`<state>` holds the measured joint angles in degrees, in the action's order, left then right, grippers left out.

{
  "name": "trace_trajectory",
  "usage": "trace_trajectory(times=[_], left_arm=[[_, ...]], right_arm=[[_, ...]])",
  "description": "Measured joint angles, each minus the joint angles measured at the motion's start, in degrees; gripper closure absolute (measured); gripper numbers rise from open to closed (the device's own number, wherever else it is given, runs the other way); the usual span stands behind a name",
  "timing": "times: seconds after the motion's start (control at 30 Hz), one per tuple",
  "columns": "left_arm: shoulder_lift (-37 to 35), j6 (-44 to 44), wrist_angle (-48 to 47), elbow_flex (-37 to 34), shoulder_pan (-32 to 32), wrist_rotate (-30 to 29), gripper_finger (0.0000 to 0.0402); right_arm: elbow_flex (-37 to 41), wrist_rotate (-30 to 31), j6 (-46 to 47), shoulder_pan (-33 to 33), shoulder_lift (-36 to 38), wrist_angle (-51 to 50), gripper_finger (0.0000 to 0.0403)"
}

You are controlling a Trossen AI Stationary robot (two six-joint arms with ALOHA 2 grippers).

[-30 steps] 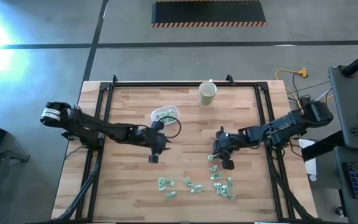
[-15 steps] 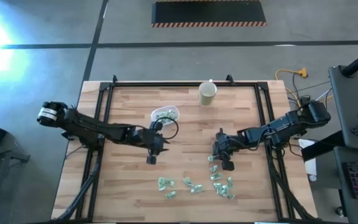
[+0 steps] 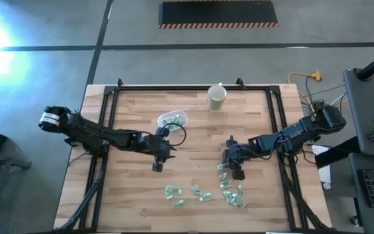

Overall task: Pick and place Stevia / Truvia into bins
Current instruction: Put the stevia packet into the transparent container

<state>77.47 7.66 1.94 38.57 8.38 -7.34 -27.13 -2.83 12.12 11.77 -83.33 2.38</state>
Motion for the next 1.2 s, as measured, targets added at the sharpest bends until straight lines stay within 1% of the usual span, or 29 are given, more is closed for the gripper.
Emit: trace_trajectory(times=[0.13,0.37,0.53,0.67,0.77,0.93,1.1,1.2], left_arm=[[0.00,0.02,0.04,-0.14,0.00,-0.02,0.0288],[0.00,0.03,0.07,-0.22,0.00,-0.02,0.0288],[0.00,0.02,0.11,-0.38,0.00,-0.01,0.0288],[0.00,0.02,0.08,-0.50,0.00,-0.02,0.0288],[0.00,0.02,0.08,-0.50,0.00,-0.02,0.0288],[-0.02,0.02,0.10,-0.50,0.00,-0.02,0.0288],[-0.02,0.02,0.10,-0.50,0.00,-0.02,0.0288],[-0.02,0.02,0.10,-0.52,0.00,-0.02,0.0288]], right_arm=[[0.02,0.00,1.00,0.00,0.62,0.04,0.0299],[0.00,-0.04,1.02,0.00,1.55,-0.07,0.0250],[-0.03,0.33,1.11,0.95,1.57,-0.98,0.0232],[-0.01,4.48,0.96,2.58,1.57,-2.69,0.0236],[0.00,5.08,0.73,3.65,1.57,-2.71,0.0245],[0.07,8.75,-0.07,4.63,1.57,-4.05,0.0260],[0.43,9.32,-0.11,4.61,1.57,-4.11,0.0273],[0.72,10.95,-0.29,4.60,1.56,-4.25,0.0283]])
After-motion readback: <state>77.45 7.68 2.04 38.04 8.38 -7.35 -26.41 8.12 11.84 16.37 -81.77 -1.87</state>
